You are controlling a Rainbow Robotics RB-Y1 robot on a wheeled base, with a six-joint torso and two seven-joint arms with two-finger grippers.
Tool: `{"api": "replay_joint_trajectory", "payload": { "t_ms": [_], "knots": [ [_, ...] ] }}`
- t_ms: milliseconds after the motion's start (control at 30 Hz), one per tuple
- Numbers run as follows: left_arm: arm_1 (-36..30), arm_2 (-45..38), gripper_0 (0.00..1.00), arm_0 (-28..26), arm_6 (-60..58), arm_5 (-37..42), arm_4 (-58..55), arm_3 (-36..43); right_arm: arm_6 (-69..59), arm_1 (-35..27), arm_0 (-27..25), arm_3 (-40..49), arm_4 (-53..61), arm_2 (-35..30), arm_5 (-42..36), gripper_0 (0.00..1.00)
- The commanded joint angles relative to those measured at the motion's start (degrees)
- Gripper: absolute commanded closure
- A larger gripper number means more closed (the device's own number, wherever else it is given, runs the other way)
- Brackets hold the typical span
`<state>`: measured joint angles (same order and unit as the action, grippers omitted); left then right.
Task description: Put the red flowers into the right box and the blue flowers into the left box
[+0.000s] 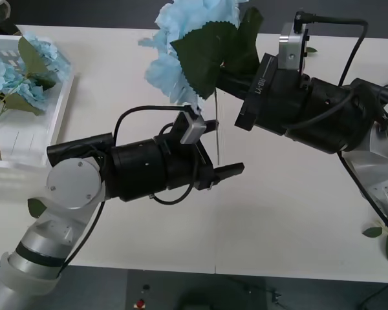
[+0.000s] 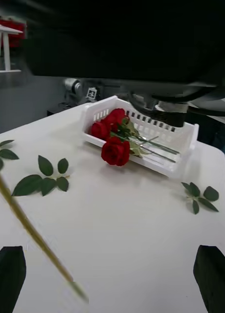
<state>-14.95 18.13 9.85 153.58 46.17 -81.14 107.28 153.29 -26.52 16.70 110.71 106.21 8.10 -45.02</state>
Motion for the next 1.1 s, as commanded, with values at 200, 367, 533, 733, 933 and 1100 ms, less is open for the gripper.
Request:
{"api": "replay_joint_trajectory", "payload": {
  "t_ms": [200,367,533,733,933,1100],
  "knots": [
    [0.18,3.75,0.00,-0.53,1.42,-5.48,-0.25,0.12,1.71,1.03,1.05,2.58,0.14,-0.72,0.02,1.00],
    [0.09,3.75,0.43,-0.44,1.42,-5.48,-0.69,0.21,1.71,0.95,1.05,2.58,0.14,-0.63,0.02,1.00],
    [0.18,3.75,0.99,0.00,1.42,-6.01,-1.57,0.12,1.71,1.03,1.14,2.58,0.14,-0.63,0.02,1.00],
    [0.18,3.66,1.00,0.44,1.42,-6.62,-1.92,0.12,1.71,1.03,1.14,2.58,0.14,-0.63,0.11,1.00],
    [0.09,3.66,1.00,0.44,1.42,-7.59,-2.18,0.12,1.71,0.95,1.05,2.58,0.23,-0.63,0.02,1.00],
    [-0.96,3.66,1.00,0.44,1.42,-8.64,-3.50,0.12,0.95,1.03,1.05,2.58,0.32,-0.63,0.02,0.02]
  ]
}}
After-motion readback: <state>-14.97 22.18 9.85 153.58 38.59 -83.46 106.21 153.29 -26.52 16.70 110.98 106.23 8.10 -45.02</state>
